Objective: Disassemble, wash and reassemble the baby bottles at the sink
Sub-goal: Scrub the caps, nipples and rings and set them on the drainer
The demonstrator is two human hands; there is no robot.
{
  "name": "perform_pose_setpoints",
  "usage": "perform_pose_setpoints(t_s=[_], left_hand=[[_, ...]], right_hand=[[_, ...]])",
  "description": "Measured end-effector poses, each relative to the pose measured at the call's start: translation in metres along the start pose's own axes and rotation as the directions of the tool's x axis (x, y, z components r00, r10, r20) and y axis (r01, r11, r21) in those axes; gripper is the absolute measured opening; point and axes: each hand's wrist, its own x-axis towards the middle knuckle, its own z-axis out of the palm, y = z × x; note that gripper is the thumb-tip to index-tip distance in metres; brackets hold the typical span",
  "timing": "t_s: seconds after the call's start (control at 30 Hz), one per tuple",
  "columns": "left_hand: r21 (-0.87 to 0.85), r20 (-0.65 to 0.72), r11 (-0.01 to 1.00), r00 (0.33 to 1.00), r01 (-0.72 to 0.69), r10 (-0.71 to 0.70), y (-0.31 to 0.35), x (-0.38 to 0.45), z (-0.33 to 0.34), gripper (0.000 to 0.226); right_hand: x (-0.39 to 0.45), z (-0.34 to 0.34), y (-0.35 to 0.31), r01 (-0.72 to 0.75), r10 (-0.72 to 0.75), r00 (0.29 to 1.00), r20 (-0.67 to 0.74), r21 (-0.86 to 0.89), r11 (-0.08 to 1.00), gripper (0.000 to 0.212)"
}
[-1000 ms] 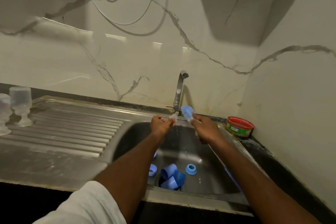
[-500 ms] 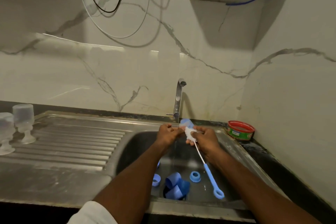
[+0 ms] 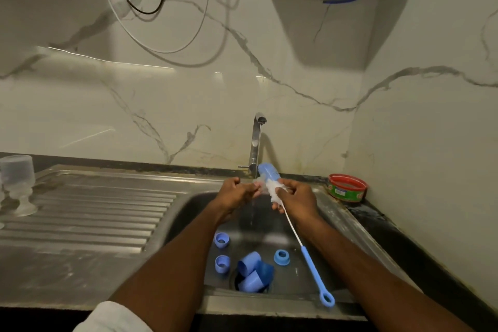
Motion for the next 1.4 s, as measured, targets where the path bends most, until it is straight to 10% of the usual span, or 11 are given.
perform_pose_setpoints(t_s=[0.1,0.3,0.4,0.53,0.7,1.4], left_hand=[[-0.054,-0.188,0.997,0.981,-0.053,0.042,-0.001,0.006,-0.003,0.075],[0.112,0.055,0.993,0.998,0.035,-0.041,0.004,-0.013,0.009,0.026],[0.233,-0.046,0.972,0.999,-0.015,0.027,0.000,-0.011,0.011,0.029],[0.554,-0.254,0.825,0.922,-0.109,0.292,-0.014,0.001,-0.005,0.045],[0.673,0.082,0.636,0.893,-0.377,0.442,-0.018,0.004,-0.005,0.034],[0.715,0.218,0.454,0.787,-0.531,0.576,-0.017,0.001,0.000,0.031]], right_hand=[[-0.004,0.004,-0.004,-0.011,0.008,0.999,0.052,0.064,0.998,0.029],[-0.005,0.002,-0.007,0.000,0.002,1.000,0.030,-0.061,0.998,0.032],[-0.001,-0.009,-0.008,0.095,-0.099,0.995,-0.003,-0.259,0.961,0.036],[-0.003,-0.011,-0.018,0.381,-0.404,0.905,0.130,-0.669,0.638,0.040],[-0.006,-0.003,-0.015,0.392,-0.306,0.914,0.269,-0.784,0.482,0.043],[-0.006,-0.011,-0.017,0.219,-0.209,0.973,0.094,-0.653,0.725,0.034]])
